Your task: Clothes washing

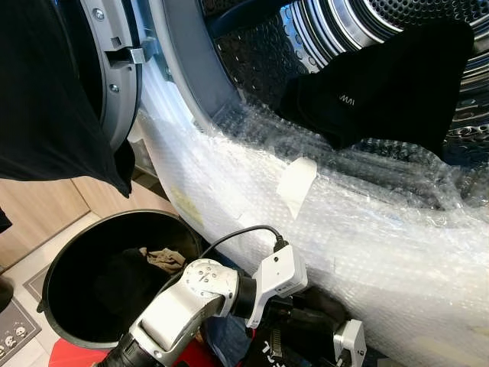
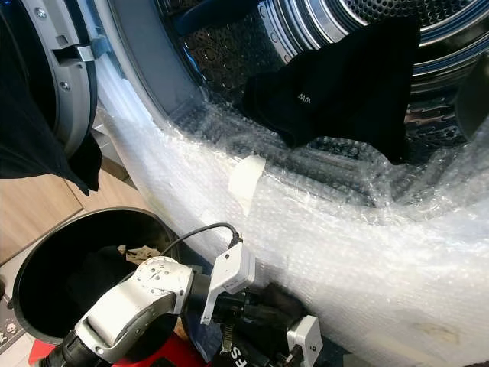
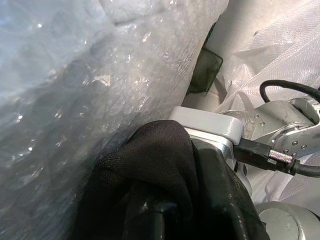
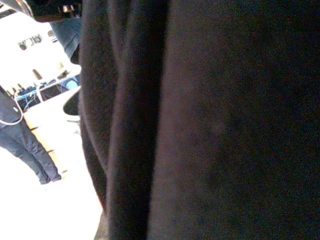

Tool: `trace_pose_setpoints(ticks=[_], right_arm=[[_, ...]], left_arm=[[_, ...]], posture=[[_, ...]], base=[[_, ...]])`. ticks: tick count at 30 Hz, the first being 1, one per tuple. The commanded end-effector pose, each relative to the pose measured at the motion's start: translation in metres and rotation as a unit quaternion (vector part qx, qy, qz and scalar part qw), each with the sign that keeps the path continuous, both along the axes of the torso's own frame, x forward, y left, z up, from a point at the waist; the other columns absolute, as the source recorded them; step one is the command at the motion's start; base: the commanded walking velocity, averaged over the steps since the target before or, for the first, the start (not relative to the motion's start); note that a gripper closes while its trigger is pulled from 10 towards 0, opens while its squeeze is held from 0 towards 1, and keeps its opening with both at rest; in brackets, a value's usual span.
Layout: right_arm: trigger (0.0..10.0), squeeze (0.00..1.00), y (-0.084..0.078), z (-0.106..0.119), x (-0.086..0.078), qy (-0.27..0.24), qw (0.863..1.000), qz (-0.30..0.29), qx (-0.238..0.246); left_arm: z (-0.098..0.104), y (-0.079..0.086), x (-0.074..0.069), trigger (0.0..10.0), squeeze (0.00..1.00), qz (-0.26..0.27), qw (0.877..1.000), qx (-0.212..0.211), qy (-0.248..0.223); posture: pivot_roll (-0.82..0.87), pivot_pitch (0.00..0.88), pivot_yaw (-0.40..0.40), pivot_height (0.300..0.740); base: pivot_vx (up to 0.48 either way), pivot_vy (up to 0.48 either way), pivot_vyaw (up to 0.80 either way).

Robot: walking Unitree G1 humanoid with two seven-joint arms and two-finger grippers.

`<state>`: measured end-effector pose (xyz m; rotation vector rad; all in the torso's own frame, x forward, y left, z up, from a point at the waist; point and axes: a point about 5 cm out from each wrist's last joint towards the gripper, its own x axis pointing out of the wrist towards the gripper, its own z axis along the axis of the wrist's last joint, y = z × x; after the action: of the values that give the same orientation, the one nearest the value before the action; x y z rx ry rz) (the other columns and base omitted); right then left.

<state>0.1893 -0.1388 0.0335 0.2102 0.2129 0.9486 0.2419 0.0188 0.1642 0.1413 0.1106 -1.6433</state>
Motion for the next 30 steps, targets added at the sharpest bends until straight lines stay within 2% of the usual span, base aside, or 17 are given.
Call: trace_pose_setpoints(ticks=[1,9,23,24,25,26,27,29,30], right_arm=[[0.0,0.00,0.002,-0.008,-0.006,0.026,1.000,0.007,-0.012],[0.0,0.00,0.005,-0.001,-0.002,0.015,1.000,0.010,0.001],[0.0,0.00,0.007,-0.001,-0.002,0.021,1.000,0.013,0.006],[0.0,0.00,0.007,-0.001,-0.002,0.022,1.000,0.015,0.007],[0.0,0.00,0.007,-0.001,-0.002,0.022,1.000,0.015,0.007],[0.0,0.00,0.008,-0.001,-0.002,0.022,1.000,0.017,0.008],[0.0,0.00,0.009,-0.001,-0.002,0.023,1.000,0.020,0.009],[0.0,0.00,0.009,-0.001,-0.003,0.024,0.999,0.023,0.009],[0.0,0.00,0.009,-0.001,-0.003,0.024,0.999,0.026,0.008]], left_arm=[[0.026,-0.007,-0.005,0.0,0.00,-0.026,0.998,-0.053,-0.039],[0.026,-0.006,-0.005,0.0,0.00,-0.021,0.998,-0.055,-0.037],[0.026,-0.002,-0.002,0.0,0.00,-0.010,0.998,-0.053,-0.043],[0.025,-0.001,0.000,2.5,0.00,-0.003,0.998,-0.048,-0.046],[0.025,-0.001,0.000,2.5,0.00,-0.003,0.998,-0.048,-0.046],[0.023,0.001,0.002,8.7,0.00,0.004,0.998,-0.038,-0.051],[0.022,0.002,0.003,10.0,0.00,0.003,0.998,-0.034,-0.052],[0.020,0.003,0.002,10.0,0.00,0.002,0.998,-0.030,-0.052],[0.018,0.006,0.000,10.0,0.58,-0.007,0.999,-0.025,-0.046]], posture=[[0.06,0.115,0.008,0.740],[0.06,0.118,0.010,0.740],[0.05,0.117,0.009,0.740],[0.06,0.115,0.011,0.740],[0.06,0.115,0.011,0.740],[0.06,0.114,0.011,0.740],[0.06,0.112,0.011,0.740],[0.06,0.112,0.011,0.740],[0.05,0.110,0.015,0.740]], base=[[0.000,0.000,0.00],[0.000,0.000,0.00],[0.000,0.000,0.00],[0.000,0.000,0.00],[0.000,0.000,0.00],[0.000,0.000,0.00],[0.000,0.000,0.00],[0.000,0.000,0.00],[0.000,0.000,0.00]])
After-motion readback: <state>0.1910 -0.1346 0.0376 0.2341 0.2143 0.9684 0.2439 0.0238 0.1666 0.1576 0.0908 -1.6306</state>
